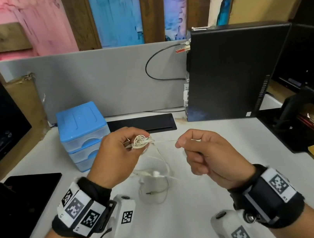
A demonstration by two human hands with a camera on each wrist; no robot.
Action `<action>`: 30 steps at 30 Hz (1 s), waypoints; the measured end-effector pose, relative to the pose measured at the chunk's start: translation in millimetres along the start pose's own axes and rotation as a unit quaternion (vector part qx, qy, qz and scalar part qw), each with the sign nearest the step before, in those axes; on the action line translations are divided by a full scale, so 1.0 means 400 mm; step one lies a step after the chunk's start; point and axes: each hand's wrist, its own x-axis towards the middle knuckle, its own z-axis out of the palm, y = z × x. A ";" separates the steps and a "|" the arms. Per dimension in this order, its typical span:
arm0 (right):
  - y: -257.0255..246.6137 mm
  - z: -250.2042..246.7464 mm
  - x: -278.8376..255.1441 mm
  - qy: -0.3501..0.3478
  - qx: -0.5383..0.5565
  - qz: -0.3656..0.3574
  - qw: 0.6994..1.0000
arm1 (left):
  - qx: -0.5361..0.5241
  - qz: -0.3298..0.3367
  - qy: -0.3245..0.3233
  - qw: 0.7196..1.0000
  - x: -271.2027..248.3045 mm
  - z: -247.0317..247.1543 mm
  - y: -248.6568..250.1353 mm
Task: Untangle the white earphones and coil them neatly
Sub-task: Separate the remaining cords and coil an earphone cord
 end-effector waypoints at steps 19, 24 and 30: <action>0.036 -0.063 0.025 -0.064 -0.444 -0.051 0.892 | -0.066 -0.071 0.036 0.995 0.016 -0.033 -0.003; -0.009 -0.079 0.036 0.047 -0.200 -0.173 0.963 | -0.081 -0.093 0.044 0.991 0.025 -0.052 -0.014; -0.015 -0.085 0.031 0.111 -0.204 -0.241 0.942 | -0.062 -0.092 0.052 0.992 0.027 -0.059 -0.018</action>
